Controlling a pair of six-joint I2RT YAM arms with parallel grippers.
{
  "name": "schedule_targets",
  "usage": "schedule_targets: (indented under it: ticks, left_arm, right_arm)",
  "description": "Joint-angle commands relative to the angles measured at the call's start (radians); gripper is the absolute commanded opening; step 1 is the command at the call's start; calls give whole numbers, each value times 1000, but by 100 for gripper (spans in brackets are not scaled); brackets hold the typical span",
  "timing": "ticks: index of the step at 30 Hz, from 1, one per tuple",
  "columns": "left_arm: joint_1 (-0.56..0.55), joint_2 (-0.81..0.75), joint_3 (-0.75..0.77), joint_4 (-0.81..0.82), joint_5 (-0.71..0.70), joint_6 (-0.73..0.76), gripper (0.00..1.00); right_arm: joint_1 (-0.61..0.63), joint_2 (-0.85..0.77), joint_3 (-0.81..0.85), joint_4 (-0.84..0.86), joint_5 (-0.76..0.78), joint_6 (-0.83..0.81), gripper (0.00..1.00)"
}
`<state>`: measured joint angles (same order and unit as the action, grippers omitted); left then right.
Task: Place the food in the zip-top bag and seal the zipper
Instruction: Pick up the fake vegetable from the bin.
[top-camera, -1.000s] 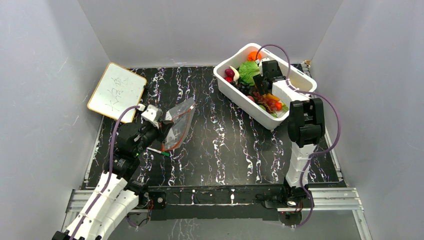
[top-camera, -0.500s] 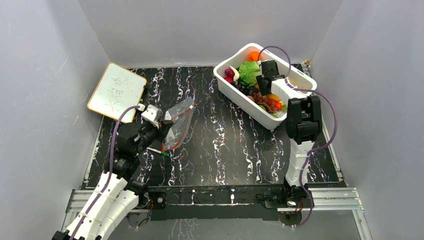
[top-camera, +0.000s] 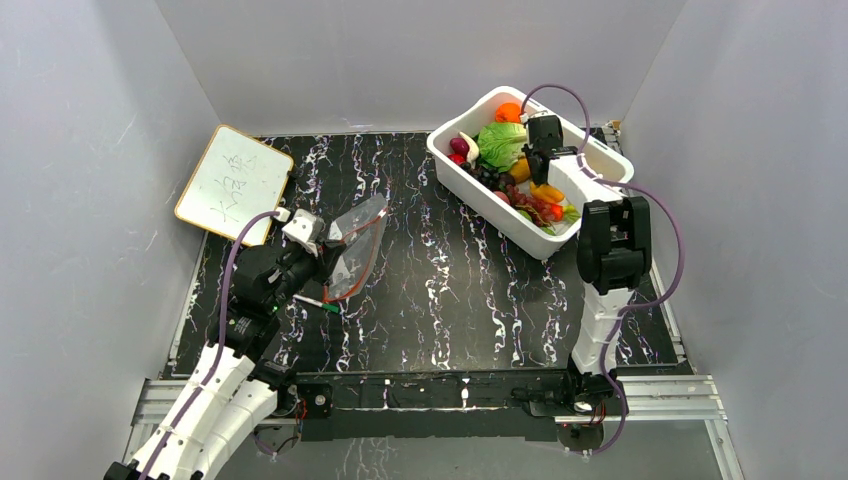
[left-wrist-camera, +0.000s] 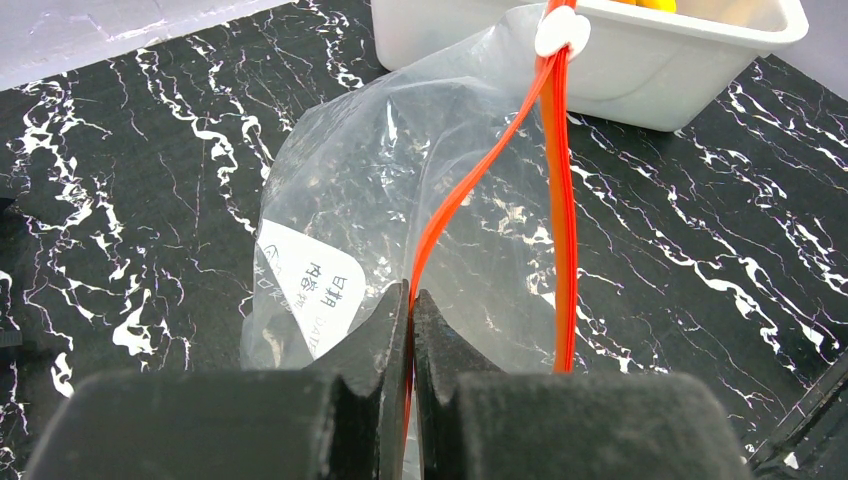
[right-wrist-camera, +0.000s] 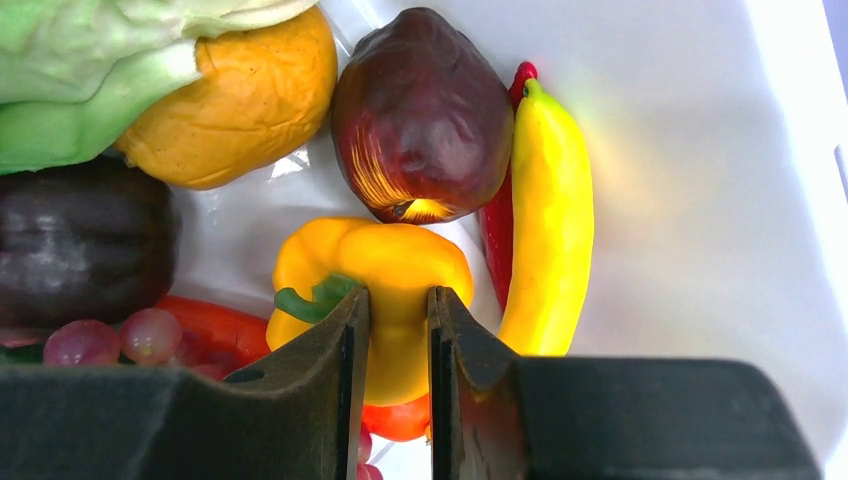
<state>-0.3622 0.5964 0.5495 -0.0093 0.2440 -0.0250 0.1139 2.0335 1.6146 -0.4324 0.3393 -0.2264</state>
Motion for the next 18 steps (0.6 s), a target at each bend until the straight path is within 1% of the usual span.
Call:
schedule_targets:
  ticks: [1,5,12,15,18]
  left_arm:
    - [-3,-13,20,6,-5,11,0]
    - [-3,-18,21,0,-8,10,0]
    - [-3,-16,21,2,-15,11,0]
    - [-3,-1,32,-6,-62,14,0]
    - [-4,7,36,15,-73,13,0]
  right_arm:
    - [4,-95,-14,27,-14,15,8]
    - [15,-126,-27,28,-22,15,0]
    - [41,-197,-45,34,9,16,0]
    - [56,-237,-42,11,1,21,0]
    - [79,-303,-57,4,-18,34,0]
